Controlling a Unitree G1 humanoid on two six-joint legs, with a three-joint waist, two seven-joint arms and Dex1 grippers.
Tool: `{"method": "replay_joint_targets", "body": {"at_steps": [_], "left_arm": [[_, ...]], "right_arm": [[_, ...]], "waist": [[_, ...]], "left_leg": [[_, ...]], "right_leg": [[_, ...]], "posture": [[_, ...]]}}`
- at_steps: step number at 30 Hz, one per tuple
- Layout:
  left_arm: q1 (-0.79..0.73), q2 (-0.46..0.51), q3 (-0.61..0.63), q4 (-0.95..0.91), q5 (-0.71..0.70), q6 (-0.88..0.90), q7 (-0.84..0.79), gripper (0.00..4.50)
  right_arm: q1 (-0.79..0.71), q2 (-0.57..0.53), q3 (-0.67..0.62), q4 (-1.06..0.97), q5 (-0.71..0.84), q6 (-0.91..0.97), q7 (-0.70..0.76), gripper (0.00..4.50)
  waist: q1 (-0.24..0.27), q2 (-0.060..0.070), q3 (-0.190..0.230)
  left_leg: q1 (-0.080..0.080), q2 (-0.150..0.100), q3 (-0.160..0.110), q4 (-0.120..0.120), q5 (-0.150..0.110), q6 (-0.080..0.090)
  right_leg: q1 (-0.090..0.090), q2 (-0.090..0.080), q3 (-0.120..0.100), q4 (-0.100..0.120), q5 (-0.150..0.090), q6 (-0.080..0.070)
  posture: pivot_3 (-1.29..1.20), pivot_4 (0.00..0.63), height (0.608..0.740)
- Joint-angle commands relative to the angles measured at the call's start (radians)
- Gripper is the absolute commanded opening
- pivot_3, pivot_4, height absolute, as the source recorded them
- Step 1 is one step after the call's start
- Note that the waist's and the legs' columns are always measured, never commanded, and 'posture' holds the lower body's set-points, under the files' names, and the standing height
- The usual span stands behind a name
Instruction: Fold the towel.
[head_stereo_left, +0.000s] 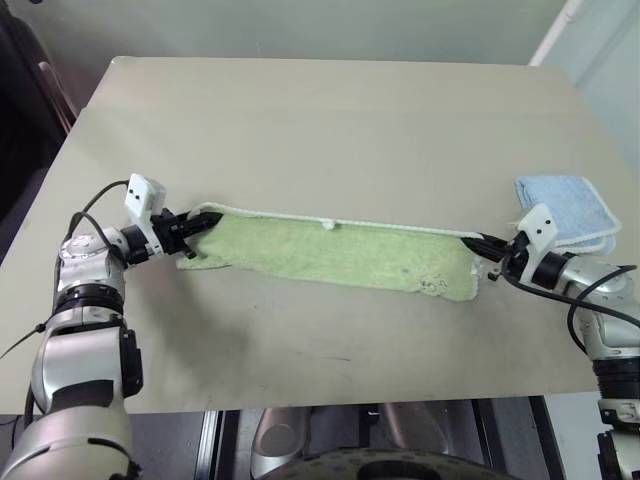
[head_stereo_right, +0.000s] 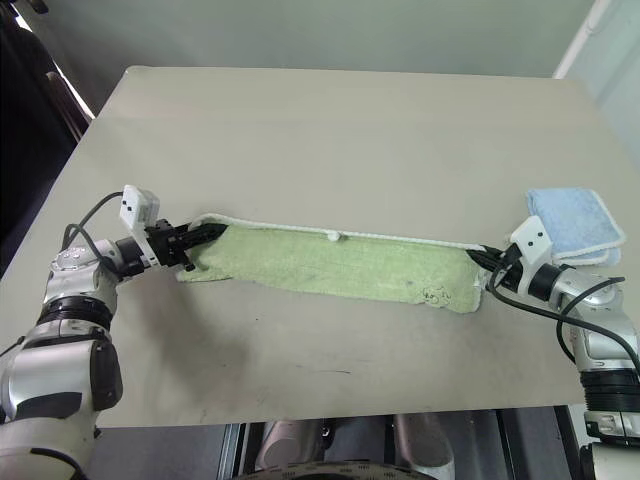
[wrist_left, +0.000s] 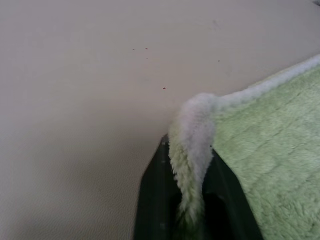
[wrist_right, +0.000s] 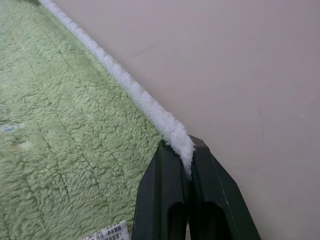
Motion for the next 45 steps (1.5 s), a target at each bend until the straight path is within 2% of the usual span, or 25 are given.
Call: {"method": "replay_joint_targets", "body": {"at_steps": [1,9,12,17,19,23,27,33,36,42,45], "left_arm": [[-0.016,0.022,0.033,0.001,-0.008,0.026,-0.002,1.67],[-0.014,0.049,0.065,-0.014,-0.019,0.067,-0.027,4.49],[-0.011,0.058,0.091,-0.014,-0.020,0.044,0.004,4.50],[-0.030,0.065,0.168,-0.023,-0.052,-0.036,0.089,4.50],[-0.048,0.063,0.196,-0.046,-0.086,-0.016,0.054,4.50],[-0.047,0.057,0.206,-0.093,-0.117,0.019,-0.009,4.50],[0.057,0.018,0.135,-0.395,-0.208,0.224,-0.209,4.50],[0.271,0.018,0.017,-0.846,-0.276,0.418,-0.289,4.50],[0.314,-0.001,-0.010,-0.963,-0.306,0.454,-0.275,4.50],[0.352,-0.051,-0.060,-1.046,-0.313,0.463,-0.241,4.50],[0.376,-0.070,-0.081,-1.054,-0.303,0.442,-0.233,4.50]], "right_arm": [[-0.028,0.011,-0.039,0.000,0.012,0.002,-0.022,0.73],[-0.024,0.019,-0.074,-0.045,0.052,0.004,-0.003,3.50],[-0.027,0.017,-0.103,-0.077,0.091,0.036,-0.005,4.47],[-0.023,0.009,-0.255,-0.188,0.334,0.319,-0.066,4.47],[0.003,0.009,-0.309,-0.253,0.461,0.476,-0.105,4.47],[0.042,0.007,-0.359,-0.326,0.588,0.644,-0.162,4.47],[0.142,0.081,-0.440,-0.377,0.997,0.922,-0.420,4.47],[0.298,0.087,-0.376,-0.404,1.449,0.891,-0.791,4.47],[0.373,0.057,-0.323,-0.425,1.606,0.843,-0.886,4.47],[0.463,0.067,-0.262,-0.496,1.648,0.792,-0.865,4.47],[0.511,0.049,-0.210,-0.524,1.648,0.764,-0.927,4.47]], "waist": [[0.000,0.000,0.000],[0.000,0.000,0.000],[0.000,0.000,0.000],[0.001,0.000,0.000],[0.002,0.000,0.000],[0.005,0.000,0.000],[0.006,0.000,0.000],[0.004,0.000,0.000],[0.006,0.000,0.000],[0.006,0.000,0.000],[0.006,0.000,0.000]], "left_leg": [[0.000,0.000,0.000,0.000,0.000,0.000],[0.000,0.000,0.000,0.000,0.000,0.000],[0.000,0.000,0.000,0.000,0.000,0.000],[0.000,-0.001,0.000,-0.001,0.000,0.000],[0.000,-0.001,0.000,-0.001,0.000,0.000],[0.000,-0.001,0.000,-0.001,0.000,-0.001],[-0.001,-0.002,0.000,-0.001,-0.001,-0.001],[-0.001,-0.002,0.001,-0.001,-0.006,-0.002],[-0.001,-0.002,0.000,-0.001,-0.008,-0.002],[0.000,-0.002,0.000,-0.001,-0.009,-0.001],[0.000,-0.001,-0.001,-0.001,-0.011,-0.001]], "right_leg": [[0.000,0.000,0.000,0.000,0.000,0.000],[0.000,0.000,0.000,0.000,-0.001,-0.002],[0.000,0.000,0.000,0.000,-0.001,-0.003],[0.000,0.000,0.000,0.000,-0.002,-0.002],[0.000,0.000,0.000,0.000,-0.003,-0.002],[0.001,0.000,0.000,0.000,-0.006,-0.001],[0.000,0.000,0.001,0.000,-0.009,0.003],[0.000,0.000,0.003,0.000,-0.019,0.012],[0.000,0.000,0.003,0.000,-0.022,0.013],[0.001,0.000,0.003,0.000,-0.022,0.013],[0.001,0.000,0.003,0.000,-0.022,0.012]], "posture": [[0.00,0.150,0.740],[0.00,0.150,0.740],[0.00,0.150,0.740],[0.00,0.150,0.740],[0.00,0.150,0.740],[0.00,0.150,0.740],[0.00,0.150,0.740],[0.00,0.150,0.740],[0.00,0.150,0.740],[0.00,0.150,0.740],[0.00,0.150,0.740]]}}
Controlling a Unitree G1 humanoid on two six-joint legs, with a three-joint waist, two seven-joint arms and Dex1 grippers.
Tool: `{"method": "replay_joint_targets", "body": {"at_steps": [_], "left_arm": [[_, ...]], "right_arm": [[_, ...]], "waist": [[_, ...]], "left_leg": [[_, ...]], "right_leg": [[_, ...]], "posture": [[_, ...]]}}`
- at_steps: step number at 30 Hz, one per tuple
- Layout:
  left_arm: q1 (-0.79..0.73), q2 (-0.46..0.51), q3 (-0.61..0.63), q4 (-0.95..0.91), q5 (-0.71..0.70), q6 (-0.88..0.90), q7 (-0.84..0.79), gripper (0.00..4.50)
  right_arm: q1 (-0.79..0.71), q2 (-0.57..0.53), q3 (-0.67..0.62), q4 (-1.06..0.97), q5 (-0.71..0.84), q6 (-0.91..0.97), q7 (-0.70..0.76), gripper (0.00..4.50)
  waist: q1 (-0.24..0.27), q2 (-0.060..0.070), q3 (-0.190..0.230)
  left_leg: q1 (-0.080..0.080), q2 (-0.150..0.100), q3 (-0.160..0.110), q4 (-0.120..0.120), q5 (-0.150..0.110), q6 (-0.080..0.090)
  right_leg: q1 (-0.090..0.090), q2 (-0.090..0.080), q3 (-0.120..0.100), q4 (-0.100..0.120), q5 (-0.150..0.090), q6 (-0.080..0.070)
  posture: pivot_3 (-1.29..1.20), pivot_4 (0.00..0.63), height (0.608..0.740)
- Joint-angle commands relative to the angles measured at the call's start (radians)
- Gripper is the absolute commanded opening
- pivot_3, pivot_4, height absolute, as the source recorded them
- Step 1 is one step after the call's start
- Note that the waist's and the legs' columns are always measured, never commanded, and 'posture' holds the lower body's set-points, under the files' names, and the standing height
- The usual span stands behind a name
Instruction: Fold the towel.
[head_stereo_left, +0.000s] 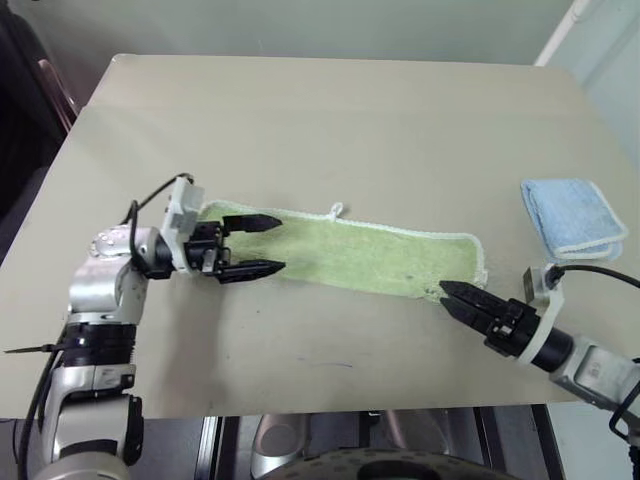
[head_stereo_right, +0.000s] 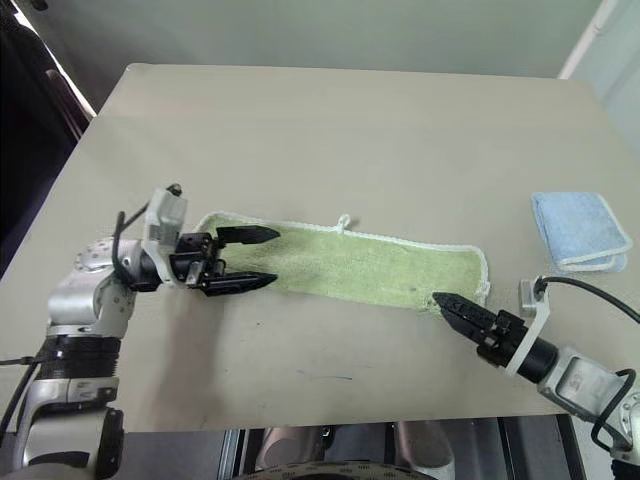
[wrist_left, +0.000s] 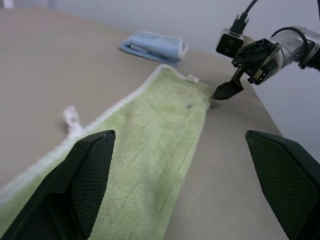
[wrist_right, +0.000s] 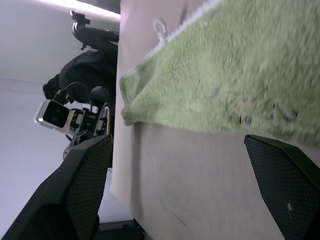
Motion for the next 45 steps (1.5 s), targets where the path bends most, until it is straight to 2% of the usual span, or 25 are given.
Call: {"method": "replay_joint_targets", "body": {"at_steps": [1,11,20,33,37,45], "left_arm": [[0.026,-0.014,-0.011,-0.040,-0.006,-0.018,0.009,4.50],[0.051,-0.037,-0.028,-0.037,0.003,-0.052,0.020,4.50],[0.070,-0.045,-0.030,-0.041,0.001,-0.067,0.038,4.50],[0.077,-0.050,-0.038,-0.088,-0.007,-0.048,0.082,4.50],[0.077,-0.050,-0.040,-0.109,-0.012,-0.032,0.100,4.50],[0.069,-0.055,-0.044,-0.116,-0.011,-0.021,0.126,4.50]], "right_arm": [[0.038,-0.016,0.048,-0.047,0.028,-0.038,-0.051,4.47],[-0.019,0.016,0.055,0.054,0.028,-0.152,-0.192,4.47],[-0.078,0.027,-0.029,0.147,0.028,-0.132,-0.222,4.47],[-0.110,0.068,-0.075,0.185,0.028,-0.151,-0.305,4.47],[-0.116,0.077,-0.100,0.209,0.028,-0.163,-0.330,3.59],[-0.109,0.078,-0.124,0.231,0.028,-0.169,-0.338,0.70]], "waist": [[0.000,0.000,0.000],[0.000,0.000,0.000],[0.004,0.000,0.000],[0.006,-0.002,-0.001],[0.006,-0.002,-0.001],[0.006,-0.002,-0.001]], "left_leg": [[0.000,0.000,0.000,0.000,-0.001,-0.001],[0.000,0.000,0.000,0.002,-0.003,0.000],[0.000,0.000,0.000,0.003,-0.002,0.001],[0.000,0.000,0.000,0.004,-0.003,0.002],[0.000,0.000,0.000,0.004,-0.003,0.002],[0.000,0.000,0.000,0.001,-0.007,0.000]], "right_leg": [[0.000,0.000,0.000,0.000,0.000,0.000],[0.000,0.000,0.000,0.000,0.000,0.000],[0.001,0.000,0.000,0.000,0.002,0.000],[0.003,-0.001,0.000,-0.001,0.002,0.001],[0.002,-0.001,0.000,-0.002,0.002,0.001],[0.000,-0.001,0.000,-0.001,0.002,-0.005]], "posture": [[0.00,0.150,0.740],[0.00,0.150,0.740],[0.00,0.150,0.740],[0.00,0.150,0.740],[0.00,0.150,0.740],[0.00,0.150,0.740]]}}
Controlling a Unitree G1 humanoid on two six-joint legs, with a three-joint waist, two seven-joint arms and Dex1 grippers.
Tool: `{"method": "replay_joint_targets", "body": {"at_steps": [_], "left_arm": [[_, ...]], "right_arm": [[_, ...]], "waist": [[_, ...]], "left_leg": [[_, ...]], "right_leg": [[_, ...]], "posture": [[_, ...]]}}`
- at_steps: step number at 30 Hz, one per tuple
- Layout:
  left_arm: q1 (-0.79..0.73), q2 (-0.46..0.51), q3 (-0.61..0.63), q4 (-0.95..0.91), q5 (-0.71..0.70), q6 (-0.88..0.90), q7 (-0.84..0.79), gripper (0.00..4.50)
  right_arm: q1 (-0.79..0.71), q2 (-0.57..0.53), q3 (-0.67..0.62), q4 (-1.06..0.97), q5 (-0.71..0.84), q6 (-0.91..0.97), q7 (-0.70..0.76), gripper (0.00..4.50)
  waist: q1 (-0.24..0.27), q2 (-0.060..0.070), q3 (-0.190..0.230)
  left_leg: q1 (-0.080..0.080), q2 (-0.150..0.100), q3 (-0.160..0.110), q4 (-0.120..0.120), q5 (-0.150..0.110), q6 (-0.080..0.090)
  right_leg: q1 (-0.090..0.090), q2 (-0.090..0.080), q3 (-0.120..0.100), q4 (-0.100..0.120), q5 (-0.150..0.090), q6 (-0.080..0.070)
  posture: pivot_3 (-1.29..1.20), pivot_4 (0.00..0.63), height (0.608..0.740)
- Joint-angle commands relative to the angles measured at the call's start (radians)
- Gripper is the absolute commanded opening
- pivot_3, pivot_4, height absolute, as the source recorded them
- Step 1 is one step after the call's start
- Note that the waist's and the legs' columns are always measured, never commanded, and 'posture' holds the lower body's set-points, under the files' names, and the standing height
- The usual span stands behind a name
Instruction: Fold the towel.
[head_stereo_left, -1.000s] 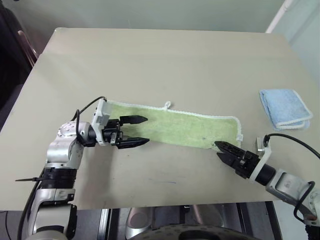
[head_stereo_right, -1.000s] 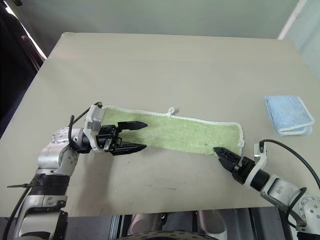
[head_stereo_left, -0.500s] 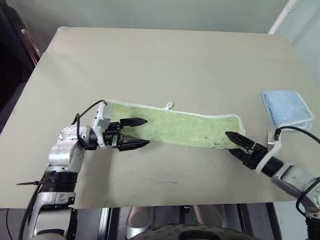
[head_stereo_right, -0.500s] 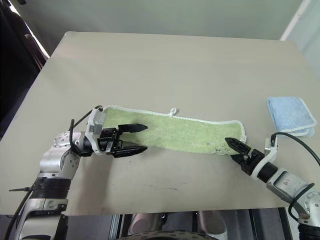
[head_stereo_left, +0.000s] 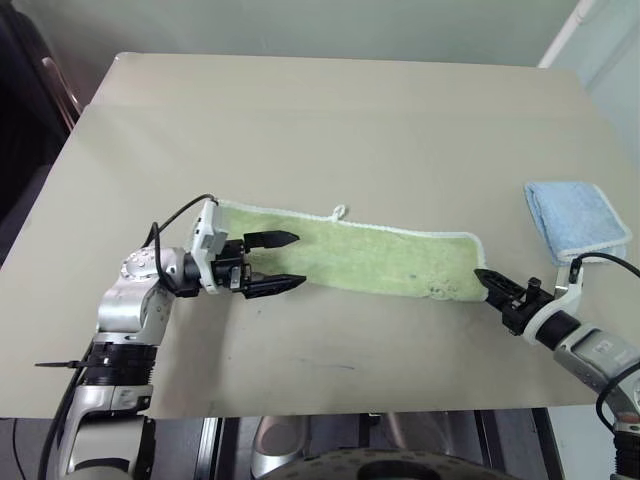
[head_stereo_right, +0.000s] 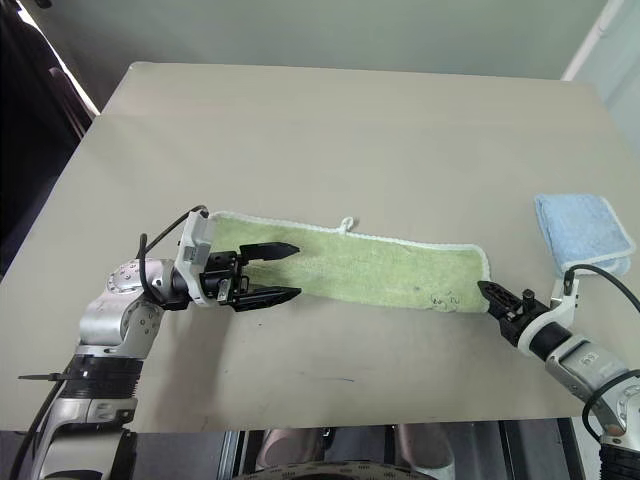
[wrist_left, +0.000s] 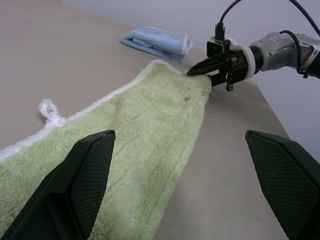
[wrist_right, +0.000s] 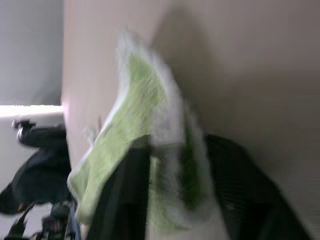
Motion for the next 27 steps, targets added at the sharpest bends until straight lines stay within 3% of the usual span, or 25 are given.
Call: {"method": "replay_joint_targets", "body": {"at_steps": [1,2,9,17,20,27], "left_arm": [[-0.017,-0.002,0.000,-0.036,-0.012,0.001,0.010,4.50],[-0.019,-0.002,0.000,-0.035,-0.012,0.002,0.012,4.50],[-0.020,-0.006,-0.001,-0.028,-0.013,-0.004,0.015,4.50],[0.003,-0.005,0.004,-0.009,-0.004,-0.029,0.006,4.50],[0.007,-0.005,0.003,-0.008,-0.003,-0.032,0.006,4.50],[0.001,-0.007,0.003,0.003,-0.003,-0.036,0.007,4.50]], "right_arm": [[0.010,-0.009,-0.037,-0.004,0.003,-0.004,0.001,0.38],[0.014,-0.011,-0.042,-0.001,0.003,-0.002,0.005,0.03],[0.022,-0.007,-0.044,-0.027,0.003,0.028,0.034,0.03],[0.043,-0.069,-0.074,-0.070,-0.136,-0.003,0.134,0.03],[0.042,-0.081,-0.090,-0.091,-0.141,-0.010,0.161,0.68],[0.060,-0.098,-0.119,-0.084,-0.088,-0.030,0.143,3.13]], "waist": [[0.000,0.000,0.000],[0.000,-0.001,-0.001],[0.000,-0.001,-0.001],[0.002,-0.001,-0.001],[0.002,-0.001,-0.001],[0.002,-0.001,-0.001]], "left_leg": [[0.000,0.000,0.000,0.000,-0.001,0.000],[0.000,0.000,0.000,0.000,-0.001,0.000],[0.000,0.000,0.000,0.001,-0.005,0.003],[0.000,0.000,0.000,0.001,-0.006,0.003],[0.000,0.000,0.001,0.001,-0.007,0.003],[0.001,0.000,0.001,0.001,-0.007,0.003]], "right_leg": [[0.000,0.000,0.000,0.000,0.001,0.000],[0.000,0.000,-0.001,0.000,0.002,0.002],[0.002,-0.001,0.000,-0.001,0.000,0.004],[0.002,-0.001,-0.001,-0.001,-0.001,0.004],[0.001,-0.001,-0.001,-0.001,-0.002,0.003],[0.001,-0.001,-0.002,0.000,-0.002,0.003]], "posture": [[0.00,0.150,0.740],[0.00,0.150,0.740],[0.00,0.150,0.740],[0.00,0.150,0.740],[0.00,0.150,0.740],[0.00,0.150,0.740]]}}
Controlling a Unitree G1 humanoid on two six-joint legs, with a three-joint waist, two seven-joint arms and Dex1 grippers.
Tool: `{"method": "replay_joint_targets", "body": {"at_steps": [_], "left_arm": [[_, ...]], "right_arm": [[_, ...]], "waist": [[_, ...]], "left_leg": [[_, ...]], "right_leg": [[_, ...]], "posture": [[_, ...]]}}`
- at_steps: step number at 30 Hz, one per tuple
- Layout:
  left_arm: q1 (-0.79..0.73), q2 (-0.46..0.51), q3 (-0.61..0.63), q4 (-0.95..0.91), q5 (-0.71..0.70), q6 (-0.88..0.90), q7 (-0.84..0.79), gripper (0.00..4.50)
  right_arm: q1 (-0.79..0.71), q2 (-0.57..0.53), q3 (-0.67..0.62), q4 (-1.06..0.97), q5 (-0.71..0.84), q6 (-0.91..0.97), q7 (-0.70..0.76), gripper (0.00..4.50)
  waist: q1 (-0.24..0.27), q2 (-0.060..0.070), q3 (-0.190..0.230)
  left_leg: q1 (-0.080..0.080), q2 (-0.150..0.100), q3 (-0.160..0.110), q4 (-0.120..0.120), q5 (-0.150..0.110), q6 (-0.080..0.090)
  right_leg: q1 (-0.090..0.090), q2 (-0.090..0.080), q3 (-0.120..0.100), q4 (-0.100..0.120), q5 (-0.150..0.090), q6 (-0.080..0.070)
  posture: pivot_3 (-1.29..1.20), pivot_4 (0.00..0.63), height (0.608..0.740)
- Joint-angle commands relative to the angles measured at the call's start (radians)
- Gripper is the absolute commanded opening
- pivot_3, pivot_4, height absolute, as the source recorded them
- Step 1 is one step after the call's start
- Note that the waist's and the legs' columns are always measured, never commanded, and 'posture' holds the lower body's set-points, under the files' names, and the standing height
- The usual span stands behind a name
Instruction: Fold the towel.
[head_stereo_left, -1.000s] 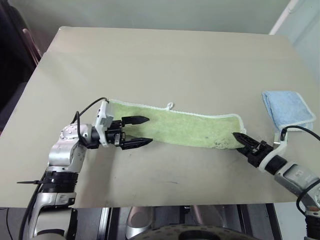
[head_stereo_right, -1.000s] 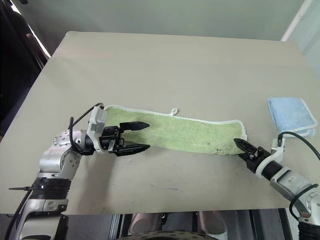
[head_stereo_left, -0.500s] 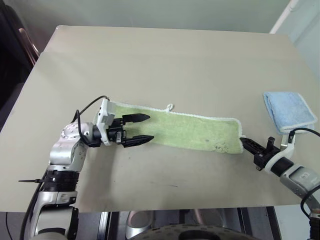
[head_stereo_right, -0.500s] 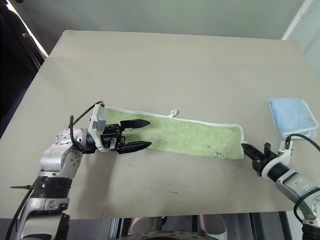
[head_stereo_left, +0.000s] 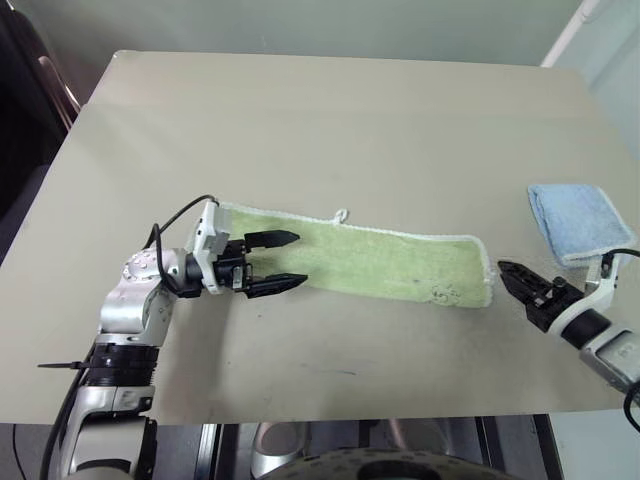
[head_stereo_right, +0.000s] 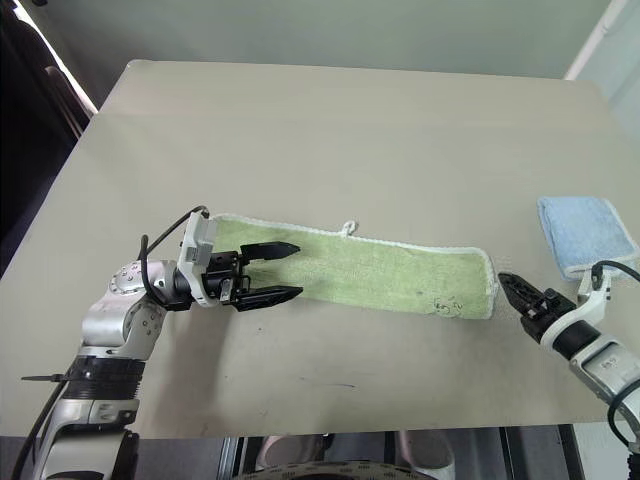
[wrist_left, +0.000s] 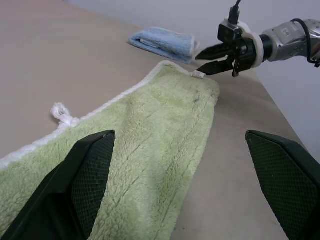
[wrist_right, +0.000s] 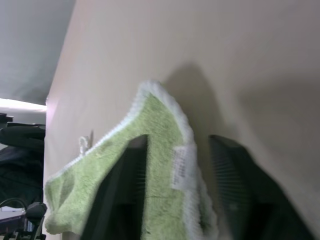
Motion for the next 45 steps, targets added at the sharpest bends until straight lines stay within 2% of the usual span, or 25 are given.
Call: {"method": "replay_joint_targets", "body": {"at_steps": [1,3,8,12,15,20,25,35,45], "left_arm": [[-0.005,-0.001,0.004,-0.001,-0.006,-0.015,-0.007,4.50],[-0.007,0.000,0.004,0.002,-0.004,-0.017,-0.007,4.50],[-0.025,-0.001,-0.003,0.000,-0.002,-0.006,0.002,4.50],[-0.042,-0.005,-0.008,-0.025,-0.008,0.019,0.023,4.50],[-0.043,-0.006,-0.013,-0.049,-0.015,0.040,0.035,4.50],[-0.049,-0.008,-0.016,-0.067,-0.019,0.059,0.049,4.50],[-0.043,-0.007,-0.016,-0.078,-0.020,0.062,0.058,4.50],[-0.006,-0.004,-0.009,-0.060,-0.014,0.026,0.042,4.50],[-0.002,-0.006,-0.010,0.016,-0.002,-0.038,0.009,4.50]], "right_arm": [[0.013,-0.013,-0.044,0.000,0.053,-0.018,-0.017,3.46],[0.031,-0.005,-0.062,-0.015,0.103,0.011,0.014,4.12],[0.107,0.064,-0.041,-0.139,0.138,0.110,0.167,4.12],[0.152,0.119,0.022,-0.283,0.138,0.065,0.229,4.12],[0.191,0.116,0.089,-0.350,0.138,0.037,0.282,4.12],[0.215,0.111,0.231,-0.356,0.138,0.009,0.252,4.12],[0.220,0.100,0.316,-0.304,0.138,0.008,0.204,4.12],[0.127,0.154,0.209,-0.104,0.138,0.015,0.031,4.12],[0.061,0.227,0.079,-0.055,0.138,0.015,-0.107,4.12]], "waist": [[0.000,0.000,0.000],[0.000,0.000,0.000],[0.000,0.000,0.000],[-0.002,0.000,0.000],[-0.003,0.000,0.000],[-0.003,0.000,0.000],[-0.003,0.000,0.000],[-0.003,0.000,-0.001],[0.003,0.000,-0.001]], "left_leg": [[0.000,0.000,0.000,0.000,0.000,0.000],[0.000,0.000,0.000,0.000,0.000,0.000],[0.000,0.000,0.000,-0.001,-0.001,0.000],[0.000,0.000,0.000,0.000,-0.001,0.000],[0.000,0.000,0.000,0.001,-0.001,0.000],[0.001,0.000,0.000,0.001,-0.001,0.000],[0.002,0.000,0.000,0.002,0.000,-0.001],[0.003,0.000,0.000,0.002,0.000,-0.001],[0.002,0.000,0.000,0.014,0.001,0.003]], "right_leg": [[0.000,0.000,0.000,0.000,0.000,0.000],[0.000,0.000,0.000,0.000,0.000,0.000],[0.000,0.001,0.000,0.001,-0.003,0.000],[0.000,0.001,0.000,0.001,-0.004,0.000],[0.001,0.001,0.000,0.001,-0.004,-0.001],[0.001,0.001,0.000,0.001,-0.007,-0.005],[0.002,0.001,0.000,0.001,-0.006,0.001],[0.002,0.001,0.000,0.002,-0.005,0.001],[0.007,0.000,0.000,0.001,-0.004,0.003]], "posture": [[0.00,0.150,0.740],[0.00,0.150,0.740],[0.00,0.150,0.740],[0.00,0.150,0.740],[0.00,0.150,0.740],[0.00,0.150,0.740],[0.00,0.150,0.740],[0.00,0.150,0.740],[0.00,0.150,0.740]]}}
